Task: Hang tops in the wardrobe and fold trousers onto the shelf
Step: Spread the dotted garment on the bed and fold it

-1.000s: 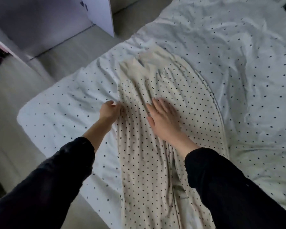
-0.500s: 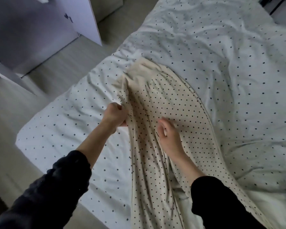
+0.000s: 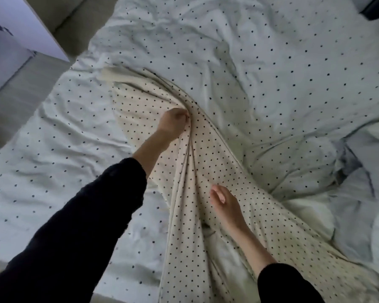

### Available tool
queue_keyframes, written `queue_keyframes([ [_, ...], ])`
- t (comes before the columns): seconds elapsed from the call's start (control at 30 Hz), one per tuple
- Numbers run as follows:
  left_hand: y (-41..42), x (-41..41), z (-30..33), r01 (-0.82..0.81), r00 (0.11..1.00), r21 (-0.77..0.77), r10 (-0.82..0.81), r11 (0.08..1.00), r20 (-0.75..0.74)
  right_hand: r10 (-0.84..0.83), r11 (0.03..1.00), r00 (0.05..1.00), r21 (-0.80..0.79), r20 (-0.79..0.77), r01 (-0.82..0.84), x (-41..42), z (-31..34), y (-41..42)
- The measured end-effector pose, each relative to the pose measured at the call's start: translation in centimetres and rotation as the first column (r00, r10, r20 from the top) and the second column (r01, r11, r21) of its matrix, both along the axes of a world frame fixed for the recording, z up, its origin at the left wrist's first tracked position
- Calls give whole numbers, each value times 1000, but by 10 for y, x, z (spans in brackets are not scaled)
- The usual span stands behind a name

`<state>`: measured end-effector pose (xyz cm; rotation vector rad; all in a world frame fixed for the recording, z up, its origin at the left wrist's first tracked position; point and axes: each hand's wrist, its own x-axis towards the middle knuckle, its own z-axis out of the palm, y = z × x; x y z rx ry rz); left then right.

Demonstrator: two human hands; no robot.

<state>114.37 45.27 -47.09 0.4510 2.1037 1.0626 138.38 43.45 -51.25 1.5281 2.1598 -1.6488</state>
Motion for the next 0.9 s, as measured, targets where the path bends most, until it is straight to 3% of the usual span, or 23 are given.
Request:
queue_keyframes([
  [0.1,-41,38,-7,98,963,-58,-110,993,-246,34,999,999,-24,22,-34,11,-8,-23],
  [0.2,-75,76,-25,120,938,-63,-134,991,-320,60,998,997,-39,51,-58,17,-14,-40],
  [0.43,-166,168,-74,49,965,-246,-110,968,-240,131,985,989,-124,74,-121,47,-24,-67],
  [0.67,-222,236,-98,-42,998,-429,56,902,19,291,944,954,-183,76,-274,91,-39,-77],
  [0.8,-243,282,-109,-115,992,-538,124,835,-20,418,890,906,-228,64,-394,132,-47,-80],
  [0.9,-263,331,-104,-270,961,-523,259,808,-97,485,857,871,-241,76,-456,173,-50,-85],
])
